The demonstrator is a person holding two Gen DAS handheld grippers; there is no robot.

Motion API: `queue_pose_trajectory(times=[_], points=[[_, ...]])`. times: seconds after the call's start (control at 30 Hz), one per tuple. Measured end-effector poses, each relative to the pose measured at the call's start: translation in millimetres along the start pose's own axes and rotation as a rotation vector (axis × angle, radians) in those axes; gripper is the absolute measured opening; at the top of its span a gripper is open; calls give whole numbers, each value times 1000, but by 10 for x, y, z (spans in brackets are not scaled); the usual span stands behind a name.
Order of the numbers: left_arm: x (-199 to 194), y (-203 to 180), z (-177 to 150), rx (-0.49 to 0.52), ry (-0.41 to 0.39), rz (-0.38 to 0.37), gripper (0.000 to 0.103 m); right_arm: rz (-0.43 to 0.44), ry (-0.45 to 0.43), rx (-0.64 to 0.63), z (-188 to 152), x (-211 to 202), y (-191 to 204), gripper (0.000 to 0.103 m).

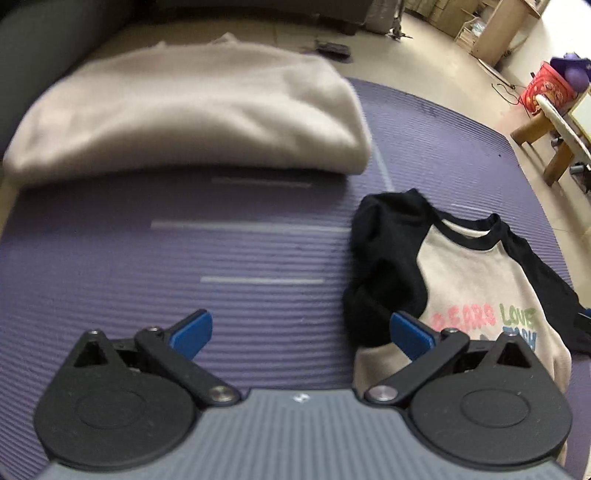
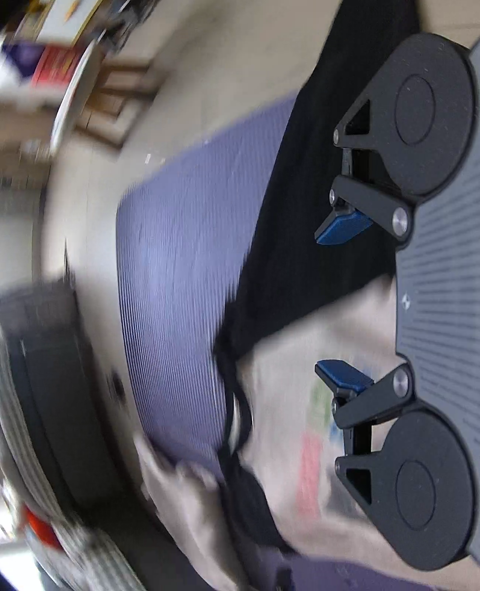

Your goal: Fold clothes

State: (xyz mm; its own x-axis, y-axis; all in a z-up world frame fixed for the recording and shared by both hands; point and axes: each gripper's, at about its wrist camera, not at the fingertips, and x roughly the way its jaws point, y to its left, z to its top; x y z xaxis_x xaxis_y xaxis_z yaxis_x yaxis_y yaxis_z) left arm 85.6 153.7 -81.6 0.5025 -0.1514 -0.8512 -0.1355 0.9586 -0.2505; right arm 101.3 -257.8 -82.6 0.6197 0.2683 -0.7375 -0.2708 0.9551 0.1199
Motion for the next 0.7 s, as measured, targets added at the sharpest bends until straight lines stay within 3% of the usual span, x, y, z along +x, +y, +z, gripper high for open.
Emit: queue_pose_trajectory(times=[0.17, 0.3, 0.43, 0.57, 0.63, 0.67, 0.7], points=[[55, 224, 37, -50, -11, -12, 103, 107, 10, -88, 287, 244, 948, 68], [59, 396, 86, -186, -15, -65, 103, 162, 8, -114, 430, 502, 1608, 67], [54, 542, 100, -282, 0, -91, 103, 149, 12, -155, 424, 662, 2041, 64], [28, 613, 88, -279, 10, -75, 103, 118, 19, -198, 424, 809, 2279, 63], [38, 650, 75, -284, 20, -72, 103, 108, 46, -209, 412, 920, 2303, 54], [45, 670, 67, -288, 26, -71, 103, 110, 56, -206, 404, 964, 2290, 39], [54, 687, 58, -297, 31, -73, 103, 118, 49, -192, 402, 967, 2262, 32]])
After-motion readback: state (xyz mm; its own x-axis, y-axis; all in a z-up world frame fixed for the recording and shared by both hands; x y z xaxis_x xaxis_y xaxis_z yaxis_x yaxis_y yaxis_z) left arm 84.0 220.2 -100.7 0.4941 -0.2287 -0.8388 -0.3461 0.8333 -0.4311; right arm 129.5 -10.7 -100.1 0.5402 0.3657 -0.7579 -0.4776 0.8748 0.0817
